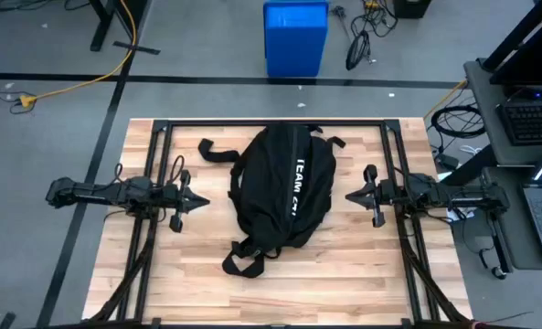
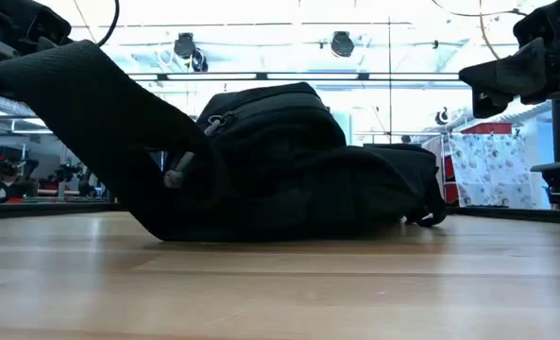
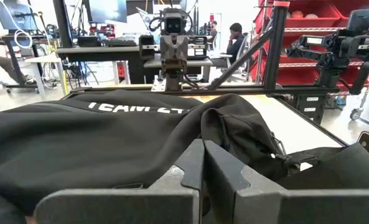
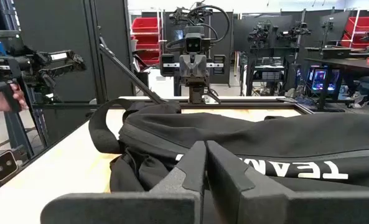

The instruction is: Unpack backpack

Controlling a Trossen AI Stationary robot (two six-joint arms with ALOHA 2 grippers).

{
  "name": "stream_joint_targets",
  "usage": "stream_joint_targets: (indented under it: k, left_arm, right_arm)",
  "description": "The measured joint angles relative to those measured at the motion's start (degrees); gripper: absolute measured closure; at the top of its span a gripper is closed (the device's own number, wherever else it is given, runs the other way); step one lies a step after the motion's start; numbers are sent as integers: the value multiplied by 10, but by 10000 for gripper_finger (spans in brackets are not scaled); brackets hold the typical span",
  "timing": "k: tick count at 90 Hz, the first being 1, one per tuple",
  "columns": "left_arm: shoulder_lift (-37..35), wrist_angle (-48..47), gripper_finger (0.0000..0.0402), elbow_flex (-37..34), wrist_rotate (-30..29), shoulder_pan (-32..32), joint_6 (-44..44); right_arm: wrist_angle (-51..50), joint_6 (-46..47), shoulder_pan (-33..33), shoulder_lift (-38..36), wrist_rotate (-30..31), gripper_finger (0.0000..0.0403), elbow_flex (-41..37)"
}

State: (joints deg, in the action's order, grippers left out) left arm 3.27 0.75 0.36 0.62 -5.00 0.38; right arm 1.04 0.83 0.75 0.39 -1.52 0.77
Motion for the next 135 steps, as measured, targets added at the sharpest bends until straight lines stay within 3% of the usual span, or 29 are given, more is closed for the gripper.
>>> stream_joint_targets:
  k: [44,64,122,135]
  left_arm:
    - [0,2,402,0,-2,0,0]
    - [0,3,402,0,-13,0,0]
    - [0,2,402,0,-16,0,0]
    - [0,2,402,0,-39,0,-1]
  right_arm:
    - [0,4,0,0,0,403,0]
    - [3,-52,0,0,0,403,0]
    - [5,-30,0,0,0,403,0]
    - [11,1,0,0,0,403,0]
